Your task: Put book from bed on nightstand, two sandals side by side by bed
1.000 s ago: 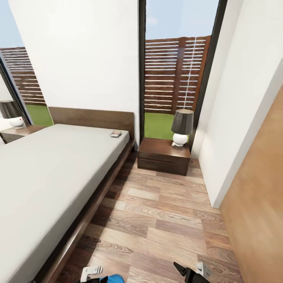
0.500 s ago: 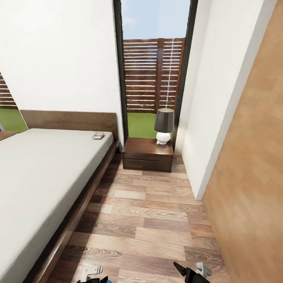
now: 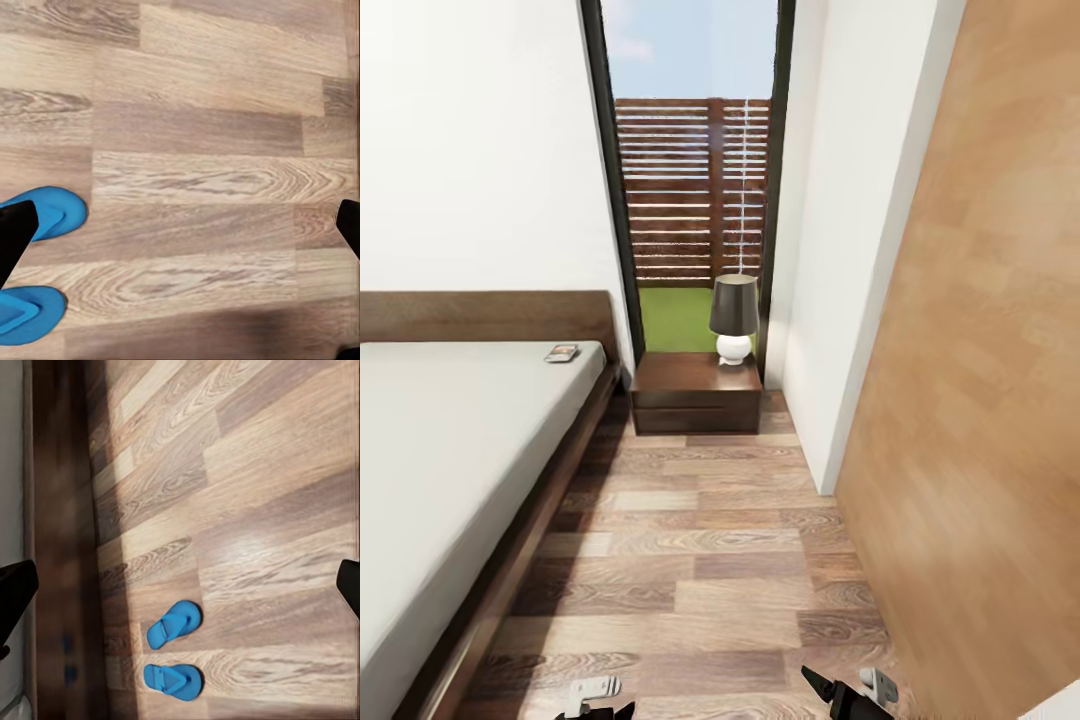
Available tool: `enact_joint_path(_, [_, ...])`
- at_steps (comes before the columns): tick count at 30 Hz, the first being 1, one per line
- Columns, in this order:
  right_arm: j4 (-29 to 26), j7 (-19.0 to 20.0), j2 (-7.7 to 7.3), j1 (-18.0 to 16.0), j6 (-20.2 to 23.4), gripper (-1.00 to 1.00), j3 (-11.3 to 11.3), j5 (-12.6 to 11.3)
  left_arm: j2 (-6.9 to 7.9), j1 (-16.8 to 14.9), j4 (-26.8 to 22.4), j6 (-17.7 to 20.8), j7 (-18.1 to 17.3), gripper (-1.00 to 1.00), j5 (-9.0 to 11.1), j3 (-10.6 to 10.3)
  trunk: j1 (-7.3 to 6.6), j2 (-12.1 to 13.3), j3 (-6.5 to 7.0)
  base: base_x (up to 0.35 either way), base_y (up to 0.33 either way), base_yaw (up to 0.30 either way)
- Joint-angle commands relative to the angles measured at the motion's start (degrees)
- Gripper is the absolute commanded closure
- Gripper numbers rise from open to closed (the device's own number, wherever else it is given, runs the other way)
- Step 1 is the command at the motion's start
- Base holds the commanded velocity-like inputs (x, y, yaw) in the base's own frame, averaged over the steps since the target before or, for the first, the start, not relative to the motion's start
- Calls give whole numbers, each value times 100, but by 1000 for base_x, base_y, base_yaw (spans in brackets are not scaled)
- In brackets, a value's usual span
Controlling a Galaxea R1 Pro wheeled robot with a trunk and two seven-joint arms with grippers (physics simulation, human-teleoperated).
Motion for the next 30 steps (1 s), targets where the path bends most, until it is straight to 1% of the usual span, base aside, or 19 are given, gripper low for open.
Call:
enact_joint_path(1, [28,23,1,-12,-49,-100,5,1,3,-2,3,-19,-18,-100,-52,48,0,-3,-5,0,0,-283])
enact_joint_path(11, [28,23,1,-12,-49,-100,5,1,3,-2,3,-19,-16,-100,-52,48,0,-3,-5,0,0,-265])
enact_joint_path(17, [28,23,1,-12,-111,-100,8,1,3,-2,3,-19,-16,-100,-52,48,0,-3,-5,1,-3,-46])
enact_joint_path(24, [28,23,6,-12,-215,-100,11,1,3,-2,3,-19,-18,-100,-52,48,0,-3,-5,36,-139,-4])
enact_joint_path(30, [28,23,9,-12,-225,-100,13,1,3,-2,3,-19,-17,-100,-52,48,0,-3,-5,5,-21,0])
